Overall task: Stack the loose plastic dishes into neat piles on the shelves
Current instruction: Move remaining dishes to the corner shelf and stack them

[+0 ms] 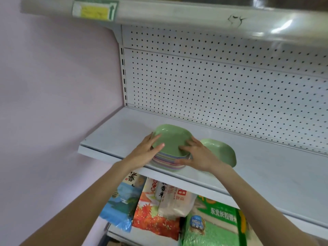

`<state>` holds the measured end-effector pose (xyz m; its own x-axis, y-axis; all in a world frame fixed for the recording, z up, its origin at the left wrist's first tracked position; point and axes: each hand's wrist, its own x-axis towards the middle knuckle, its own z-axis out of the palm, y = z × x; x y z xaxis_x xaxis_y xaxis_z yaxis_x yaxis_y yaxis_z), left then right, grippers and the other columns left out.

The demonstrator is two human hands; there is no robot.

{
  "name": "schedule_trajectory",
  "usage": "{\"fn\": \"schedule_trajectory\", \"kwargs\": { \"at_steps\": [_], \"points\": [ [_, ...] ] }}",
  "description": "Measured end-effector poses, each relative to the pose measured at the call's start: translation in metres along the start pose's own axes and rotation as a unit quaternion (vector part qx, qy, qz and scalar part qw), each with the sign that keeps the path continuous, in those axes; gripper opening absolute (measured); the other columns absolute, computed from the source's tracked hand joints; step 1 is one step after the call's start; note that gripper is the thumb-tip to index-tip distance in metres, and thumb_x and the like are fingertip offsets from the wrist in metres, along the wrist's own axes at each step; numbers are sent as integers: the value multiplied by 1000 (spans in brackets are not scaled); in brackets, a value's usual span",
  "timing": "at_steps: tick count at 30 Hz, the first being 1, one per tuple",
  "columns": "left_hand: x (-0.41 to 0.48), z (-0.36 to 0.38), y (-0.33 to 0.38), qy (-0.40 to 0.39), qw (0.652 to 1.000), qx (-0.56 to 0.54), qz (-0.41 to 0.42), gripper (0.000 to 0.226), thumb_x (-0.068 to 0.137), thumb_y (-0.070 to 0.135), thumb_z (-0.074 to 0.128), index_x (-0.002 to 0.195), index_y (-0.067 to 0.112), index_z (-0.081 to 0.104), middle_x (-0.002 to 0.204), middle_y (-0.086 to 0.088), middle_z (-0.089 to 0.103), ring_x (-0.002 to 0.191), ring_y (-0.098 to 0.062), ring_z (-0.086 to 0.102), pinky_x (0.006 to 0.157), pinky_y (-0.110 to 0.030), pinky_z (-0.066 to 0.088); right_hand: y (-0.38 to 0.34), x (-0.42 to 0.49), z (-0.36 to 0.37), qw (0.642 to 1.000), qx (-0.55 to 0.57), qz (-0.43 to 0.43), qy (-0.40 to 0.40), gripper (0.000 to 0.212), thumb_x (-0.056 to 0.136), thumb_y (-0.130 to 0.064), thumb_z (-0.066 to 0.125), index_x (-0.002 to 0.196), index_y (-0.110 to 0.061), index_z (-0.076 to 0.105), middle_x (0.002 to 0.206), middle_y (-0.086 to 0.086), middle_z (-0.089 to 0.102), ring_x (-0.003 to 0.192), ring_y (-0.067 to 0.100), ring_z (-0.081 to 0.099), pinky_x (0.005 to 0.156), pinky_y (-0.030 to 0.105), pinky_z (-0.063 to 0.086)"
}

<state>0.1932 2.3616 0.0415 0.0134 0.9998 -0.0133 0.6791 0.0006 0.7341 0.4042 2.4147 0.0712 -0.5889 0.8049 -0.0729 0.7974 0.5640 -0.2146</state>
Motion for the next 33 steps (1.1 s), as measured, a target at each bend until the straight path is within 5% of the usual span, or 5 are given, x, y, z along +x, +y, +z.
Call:
{"fn": "schedule_trajectory", "kwargs": {
  "at_steps": [6,15,25,30,33],
  "points": [
    [12,-17,-4,-84,991,100,13,69,76,40,73,136,27,43,132,-1,46,117,-17,49,104,-30,39,-1,10,0,997,-72,-14,5,59,71,-68,61,110,-24,63,113,5,58,123,23,38,106,36,27],
    [30,-9,-7,-33,998,60,17,73,69,28,81,135,24,49,132,2,54,106,-14,57,93,-21,43,6,22,2,993,-117,7,22,67,65,-74,61,107,-22,64,101,3,57,93,24,56,68,29,34],
    [60,-5,-3,-24,995,96,19,71,75,29,76,138,21,44,133,-9,52,116,-23,54,101,-31,41,21,46,-8,994,-100,44,-2,70,65,-71,65,114,-20,63,105,3,62,96,27,59,77,35,44],
    [44,-8,-6,-32,958,280,50,79,84,53,57,147,31,14,149,-6,31,120,-30,50,95,-43,45,21,39,-14,992,-90,30,-82,73,72,-66,62,125,-18,53,123,7,51,114,29,50,94,39,44],
    [18,-25,-5,-38,937,343,45,89,83,62,51,149,30,1,155,-3,18,121,-27,50,90,-41,48,3,25,-22,987,-102,15,-125,88,76,-61,62,143,-12,31,148,9,33,134,29,34,108,37,33]
  ]
}}
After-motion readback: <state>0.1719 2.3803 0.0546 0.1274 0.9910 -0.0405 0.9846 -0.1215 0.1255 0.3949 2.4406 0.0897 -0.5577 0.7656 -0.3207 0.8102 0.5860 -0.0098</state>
